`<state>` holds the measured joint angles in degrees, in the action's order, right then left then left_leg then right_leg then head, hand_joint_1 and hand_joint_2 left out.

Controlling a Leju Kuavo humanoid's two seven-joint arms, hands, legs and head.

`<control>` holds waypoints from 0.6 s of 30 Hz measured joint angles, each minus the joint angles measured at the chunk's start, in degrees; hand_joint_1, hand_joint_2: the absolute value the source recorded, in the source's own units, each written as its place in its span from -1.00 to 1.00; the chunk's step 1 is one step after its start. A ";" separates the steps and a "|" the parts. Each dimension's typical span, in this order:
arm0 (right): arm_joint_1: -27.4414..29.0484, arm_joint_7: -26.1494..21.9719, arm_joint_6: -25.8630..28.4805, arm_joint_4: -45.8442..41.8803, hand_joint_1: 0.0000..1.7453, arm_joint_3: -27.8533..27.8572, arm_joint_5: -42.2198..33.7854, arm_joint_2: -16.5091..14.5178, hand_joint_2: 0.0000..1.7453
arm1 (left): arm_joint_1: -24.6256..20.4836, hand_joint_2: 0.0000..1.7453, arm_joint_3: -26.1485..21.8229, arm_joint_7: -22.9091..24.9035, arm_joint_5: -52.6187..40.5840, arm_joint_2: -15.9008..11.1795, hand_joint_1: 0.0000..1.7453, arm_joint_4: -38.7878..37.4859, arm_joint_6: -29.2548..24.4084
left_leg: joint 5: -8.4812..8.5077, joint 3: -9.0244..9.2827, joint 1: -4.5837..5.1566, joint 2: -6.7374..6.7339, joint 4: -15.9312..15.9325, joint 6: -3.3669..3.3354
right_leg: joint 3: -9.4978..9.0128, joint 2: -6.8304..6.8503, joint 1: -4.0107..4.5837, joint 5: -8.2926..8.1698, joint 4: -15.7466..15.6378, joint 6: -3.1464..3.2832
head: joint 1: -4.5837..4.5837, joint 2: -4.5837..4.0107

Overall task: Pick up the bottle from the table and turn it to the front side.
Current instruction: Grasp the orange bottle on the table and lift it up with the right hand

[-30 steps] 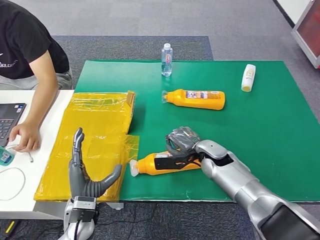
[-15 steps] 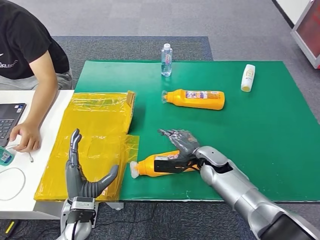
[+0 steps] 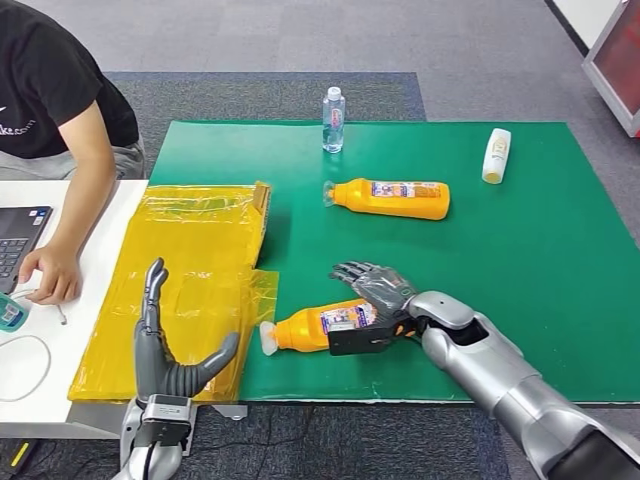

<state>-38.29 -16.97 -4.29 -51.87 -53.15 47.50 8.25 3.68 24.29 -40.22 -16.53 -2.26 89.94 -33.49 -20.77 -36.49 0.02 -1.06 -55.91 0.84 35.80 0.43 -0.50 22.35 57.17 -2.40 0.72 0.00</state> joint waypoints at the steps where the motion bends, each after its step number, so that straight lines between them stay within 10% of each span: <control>1: -0.13 -0.32 -0.27 0.00 -1.00 -0.10 -0.06 0.70 -1.00 | 0.00 1.00 -0.01 0.00 0.14 -0.02 -1.00 0.00 -0.04 | 0.00 0.00 0.00 0.00 0.00 0.00 | 0.00 0.00 0.00 0.00 0.00 0.00 | 0.00 0.00; 18: 1.27 0.36 2.04 -0.80 -1.00 -0.05 -1.71 6.20 -1.00 | 0.03 1.00 0.02 0.00 1.04 -0.02 -1.00 -0.03 -0.56 | -0.01 -0.01 0.00 0.00 0.00 0.00 | 0.01 -0.01 0.00 0.01 0.00 0.00 | 0.00 0.00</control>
<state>-37.03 -16.61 -2.25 -52.66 -53.20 45.78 14.45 3.71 24.30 -40.22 -15.50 -2.27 89.91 -34.05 -20.78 -36.49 0.02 -1.07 -55.91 0.84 35.81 0.43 -0.50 22.36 57.17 -2.40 0.72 0.00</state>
